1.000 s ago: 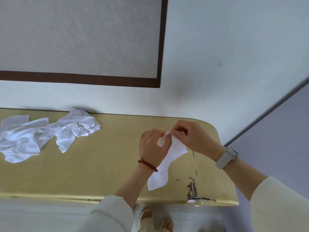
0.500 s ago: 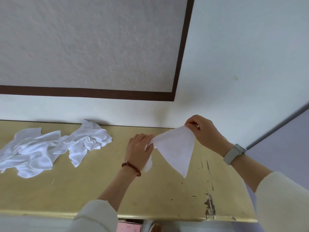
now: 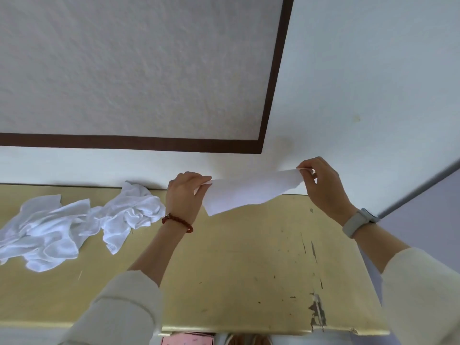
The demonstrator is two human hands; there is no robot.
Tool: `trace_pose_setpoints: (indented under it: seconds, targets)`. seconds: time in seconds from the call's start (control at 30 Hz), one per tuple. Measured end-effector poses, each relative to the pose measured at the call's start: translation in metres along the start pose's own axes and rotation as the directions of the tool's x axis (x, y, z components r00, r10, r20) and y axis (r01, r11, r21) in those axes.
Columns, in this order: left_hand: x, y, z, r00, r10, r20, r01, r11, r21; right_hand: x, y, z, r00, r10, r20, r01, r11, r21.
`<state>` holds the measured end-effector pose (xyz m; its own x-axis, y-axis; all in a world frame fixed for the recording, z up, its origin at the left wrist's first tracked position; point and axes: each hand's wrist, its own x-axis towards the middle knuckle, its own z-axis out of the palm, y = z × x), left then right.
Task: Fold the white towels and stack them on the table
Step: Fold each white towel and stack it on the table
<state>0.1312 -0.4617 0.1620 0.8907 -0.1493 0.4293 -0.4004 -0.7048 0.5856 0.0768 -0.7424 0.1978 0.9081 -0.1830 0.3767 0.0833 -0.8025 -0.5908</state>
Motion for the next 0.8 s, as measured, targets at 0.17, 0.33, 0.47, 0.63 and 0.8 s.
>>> trace_pose_setpoints:
  seconds: [0.17, 0.33, 0.47, 0.63, 0.8]
  targets:
    - [-0.072, -0.025, 0.012, 0.988, 0.102, 0.119, -0.106, 0.994, 0.028, -0.075, 0.030, 0.012, 0.979, 0.001, 0.205, 0.010, 0.998, -0.055]
    - [-0.167, -0.056, 0.036, 0.880, 0.101, 0.463, -0.158, 0.984, 0.086, -0.177, 0.064, 0.042, 0.841, 0.186, 0.508, -0.110, 0.978, -0.176]
    - [-0.216, -0.064, 0.049, 0.734, -0.089, 0.674, -0.003, 0.991, 0.135, -0.233, 0.076, 0.059, 0.699, 0.296, 0.651, -0.174, 0.953, -0.246]
    - [-0.214, -0.062, 0.055, 0.585, -0.361, 0.726, 0.393, 0.910, 0.136, -0.243, 0.081, 0.068, 0.675, 0.391, 0.625, -0.313, 0.920, -0.237]
    - [-0.176, -0.057, 0.062, 0.608, -0.481, 0.631, 0.627, 0.779, -0.010, -0.209, 0.076, 0.074, 0.795, 0.430, 0.428, -0.472, 0.881, -0.008]
